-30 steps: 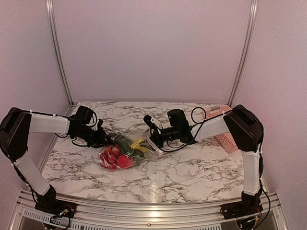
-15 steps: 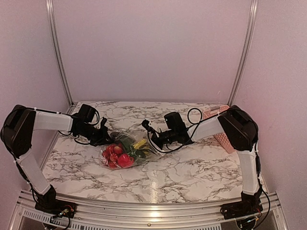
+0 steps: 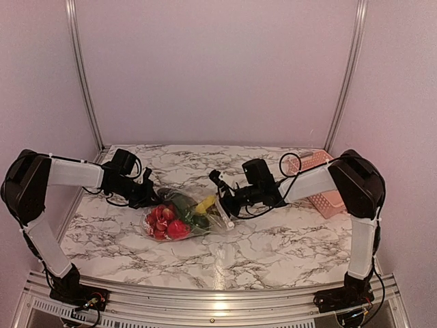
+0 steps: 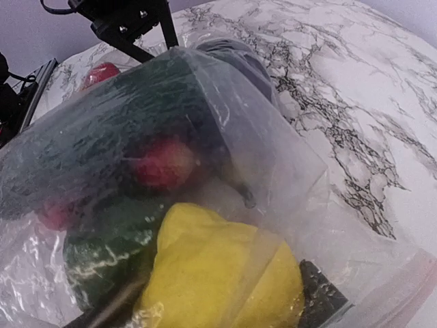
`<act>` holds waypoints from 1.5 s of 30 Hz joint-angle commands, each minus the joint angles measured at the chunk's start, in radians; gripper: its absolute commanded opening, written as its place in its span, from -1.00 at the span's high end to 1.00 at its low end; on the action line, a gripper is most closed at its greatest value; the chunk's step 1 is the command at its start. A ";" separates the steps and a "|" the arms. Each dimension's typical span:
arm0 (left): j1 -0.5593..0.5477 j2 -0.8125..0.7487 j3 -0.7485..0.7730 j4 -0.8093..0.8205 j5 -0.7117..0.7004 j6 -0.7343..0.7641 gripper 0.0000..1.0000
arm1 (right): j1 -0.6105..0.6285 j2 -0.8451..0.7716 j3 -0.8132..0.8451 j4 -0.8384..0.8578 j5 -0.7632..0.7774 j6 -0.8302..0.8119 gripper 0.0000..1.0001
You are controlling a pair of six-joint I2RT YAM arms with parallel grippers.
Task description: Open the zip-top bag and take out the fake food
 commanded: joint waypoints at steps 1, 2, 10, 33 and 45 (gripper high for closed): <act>0.019 -0.010 -0.033 0.002 -0.042 -0.014 1.00 | -0.021 -0.111 -0.041 0.003 0.033 0.035 0.06; 0.022 -0.012 -0.035 0.004 -0.044 -0.015 1.00 | -0.024 -0.129 -0.056 -0.001 0.037 0.035 0.06; 0.038 0.005 -0.032 0.006 -0.037 -0.018 1.00 | -0.063 -0.283 -0.169 -0.087 0.070 -0.001 0.10; 0.053 0.020 -0.008 -0.001 -0.032 -0.004 1.00 | -0.520 -0.559 -0.186 -0.182 0.282 0.193 -0.07; 0.055 0.030 -0.002 -0.013 -0.032 -0.001 1.00 | -0.758 -0.363 -0.034 -0.217 0.531 0.199 -0.15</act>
